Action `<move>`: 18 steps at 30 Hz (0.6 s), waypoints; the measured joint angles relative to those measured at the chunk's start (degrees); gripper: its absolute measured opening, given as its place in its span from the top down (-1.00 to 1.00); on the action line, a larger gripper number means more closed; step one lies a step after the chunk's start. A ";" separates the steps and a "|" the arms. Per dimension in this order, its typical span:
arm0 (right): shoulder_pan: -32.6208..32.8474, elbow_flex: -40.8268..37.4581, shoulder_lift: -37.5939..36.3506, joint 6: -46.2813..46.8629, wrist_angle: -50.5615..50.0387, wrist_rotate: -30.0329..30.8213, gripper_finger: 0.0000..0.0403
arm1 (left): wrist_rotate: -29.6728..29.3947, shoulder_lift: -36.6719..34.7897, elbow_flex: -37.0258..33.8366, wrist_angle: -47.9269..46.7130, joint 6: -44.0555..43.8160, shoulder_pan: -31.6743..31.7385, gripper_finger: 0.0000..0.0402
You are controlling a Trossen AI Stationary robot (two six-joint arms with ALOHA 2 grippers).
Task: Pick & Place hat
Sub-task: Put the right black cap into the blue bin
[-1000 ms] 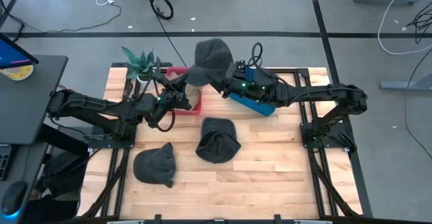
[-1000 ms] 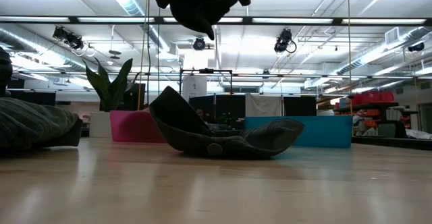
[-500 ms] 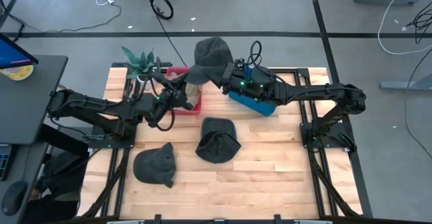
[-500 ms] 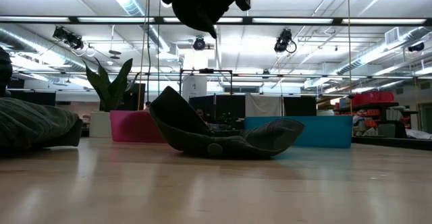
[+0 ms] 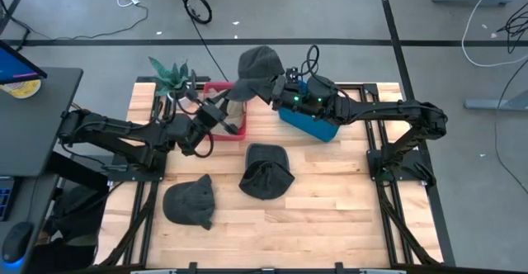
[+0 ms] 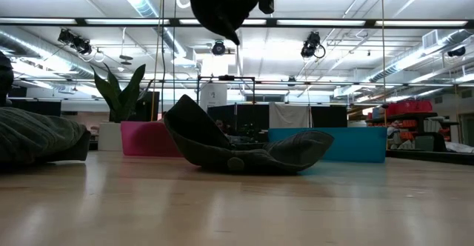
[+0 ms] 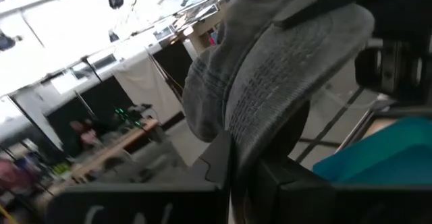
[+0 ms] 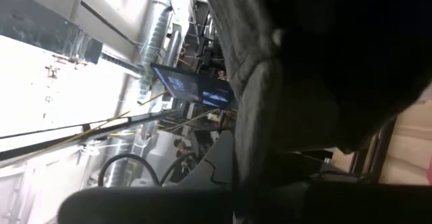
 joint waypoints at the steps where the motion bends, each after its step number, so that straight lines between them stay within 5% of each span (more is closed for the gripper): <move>1: -0.09 0.00 0.00 0.46 0.03 0.02 0.98 | 0.05 0.00 0.00 0.01 -1.81 0.00 0.84; 13: -2.41 0.00 -0.40 -0.66 -0.08 -2.50 0.99 | 0.31 -0.02 -0.04 0.06 -12.78 -0.35 0.83; 18: -4.43 0.00 -1.10 -0.66 -0.79 -5.12 0.99 | 7.38 -0.45 -0.04 -2.73 -15.33 0.29 0.83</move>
